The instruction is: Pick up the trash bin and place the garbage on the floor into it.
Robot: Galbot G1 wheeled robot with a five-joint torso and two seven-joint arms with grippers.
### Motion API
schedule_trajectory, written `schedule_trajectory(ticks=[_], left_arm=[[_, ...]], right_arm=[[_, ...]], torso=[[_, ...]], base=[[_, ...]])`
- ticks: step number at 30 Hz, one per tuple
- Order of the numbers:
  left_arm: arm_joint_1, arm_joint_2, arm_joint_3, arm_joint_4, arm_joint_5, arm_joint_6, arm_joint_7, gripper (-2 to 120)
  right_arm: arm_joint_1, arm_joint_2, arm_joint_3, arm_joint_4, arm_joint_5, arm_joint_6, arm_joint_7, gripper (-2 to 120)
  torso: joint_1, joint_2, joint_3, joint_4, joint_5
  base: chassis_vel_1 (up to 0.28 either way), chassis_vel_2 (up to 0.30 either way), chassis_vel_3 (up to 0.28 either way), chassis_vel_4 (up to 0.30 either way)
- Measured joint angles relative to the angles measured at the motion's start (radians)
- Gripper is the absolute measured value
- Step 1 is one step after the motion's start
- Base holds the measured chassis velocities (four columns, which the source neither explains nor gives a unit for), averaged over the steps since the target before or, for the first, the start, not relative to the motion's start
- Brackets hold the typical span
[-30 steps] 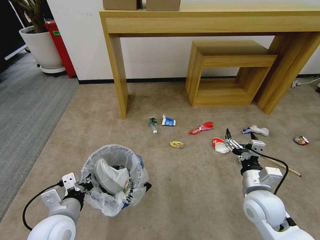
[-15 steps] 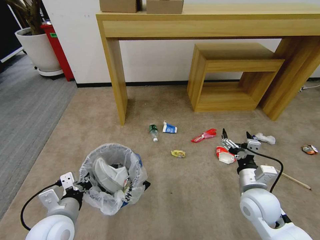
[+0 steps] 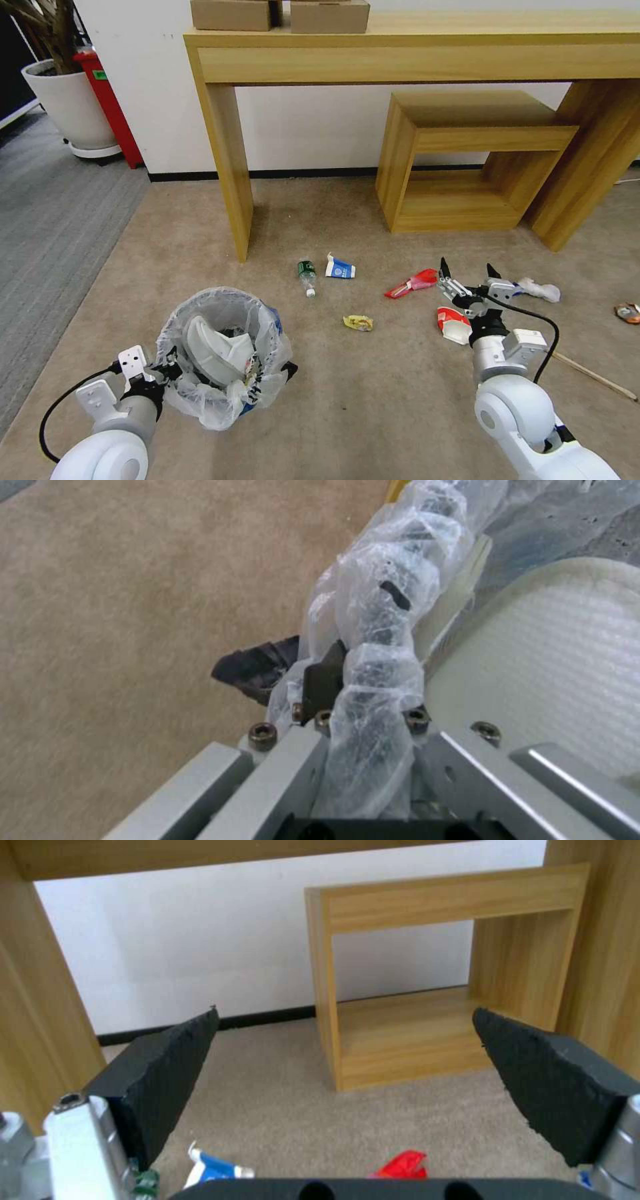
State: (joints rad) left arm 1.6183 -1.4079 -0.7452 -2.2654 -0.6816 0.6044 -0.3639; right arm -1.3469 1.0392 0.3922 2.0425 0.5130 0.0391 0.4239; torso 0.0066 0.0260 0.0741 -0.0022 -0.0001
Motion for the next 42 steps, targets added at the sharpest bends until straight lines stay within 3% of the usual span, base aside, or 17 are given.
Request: schedule_trajectory(ticks=[24,42], left_arm=[[0.007,-0.004,-0.001,-0.003,0.003,-0.005,-0.001,0],[0.007,-0.004,0.002,0.004,0.007,-0.004,-0.003,0]], right_arm=[[-0.003,0.009,-0.015,-0.009,-0.013,0.012,-0.002,97],[0.026,0.004,-0.041,-0.03,-0.008,0.057,-0.013,100]], torso=[[0.0,0.0,0.0,0.0001,0.0001],[0.0,0.0,0.0,0.0,0.0001]], base=[[-0.139,0.14,0.132,-0.134],[-0.042,0.044,0.041,-0.038]])
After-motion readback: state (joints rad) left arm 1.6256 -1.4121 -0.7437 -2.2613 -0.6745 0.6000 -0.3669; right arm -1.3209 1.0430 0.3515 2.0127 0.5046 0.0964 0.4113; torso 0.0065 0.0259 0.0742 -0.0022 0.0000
